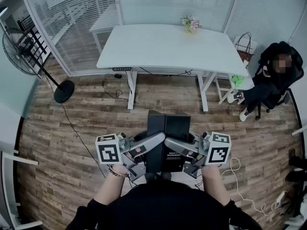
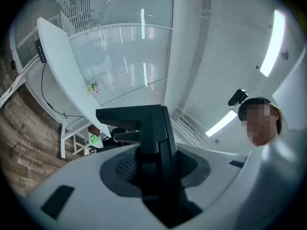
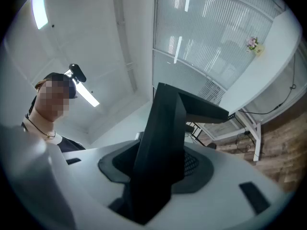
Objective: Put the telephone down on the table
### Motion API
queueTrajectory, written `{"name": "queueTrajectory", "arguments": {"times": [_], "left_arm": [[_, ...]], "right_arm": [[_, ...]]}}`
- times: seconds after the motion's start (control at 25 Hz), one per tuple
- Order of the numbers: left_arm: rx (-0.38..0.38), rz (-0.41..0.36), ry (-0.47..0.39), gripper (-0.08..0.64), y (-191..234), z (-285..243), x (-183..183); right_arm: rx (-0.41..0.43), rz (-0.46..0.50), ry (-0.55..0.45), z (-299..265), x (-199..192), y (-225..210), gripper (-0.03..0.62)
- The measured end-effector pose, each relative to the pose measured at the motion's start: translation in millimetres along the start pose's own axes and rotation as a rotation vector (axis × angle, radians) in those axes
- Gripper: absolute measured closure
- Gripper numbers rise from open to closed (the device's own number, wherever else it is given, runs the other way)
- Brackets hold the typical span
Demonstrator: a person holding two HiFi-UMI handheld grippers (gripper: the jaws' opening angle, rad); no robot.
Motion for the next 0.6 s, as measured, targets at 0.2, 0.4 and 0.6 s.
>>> {"name": "queueTrajectory", "arguments": {"times": [0.2,0.4,0.6], "left_arm": [[-0.003,-0.04,-0.009,0.38,1.9,-6.5,6.7],[-0.003,-0.054,-0.027,0.38,3.1,-8.9,7.3],[-0.001,-0.039,-0.038,0.381,7.6,-8.2,10.8]], "right_arm": [[0.002,0.026,-0.004,-0.3,9.7,-1.2,0.391],[0.007,0.038,0.009,0.6,14.0,-1.8,0.393],[-0.006,0.043,0.026,-4.0,17.6,-4.2,0.388]]}}
Point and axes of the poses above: the fingertips, and each gripper's own axes: z backward along the fingers, y to its left, x out of its top, the point moved 6 cm from there along z, backward along the fingers, and after that the axes turned 9 degrees about -z, right-handed, at the moved point
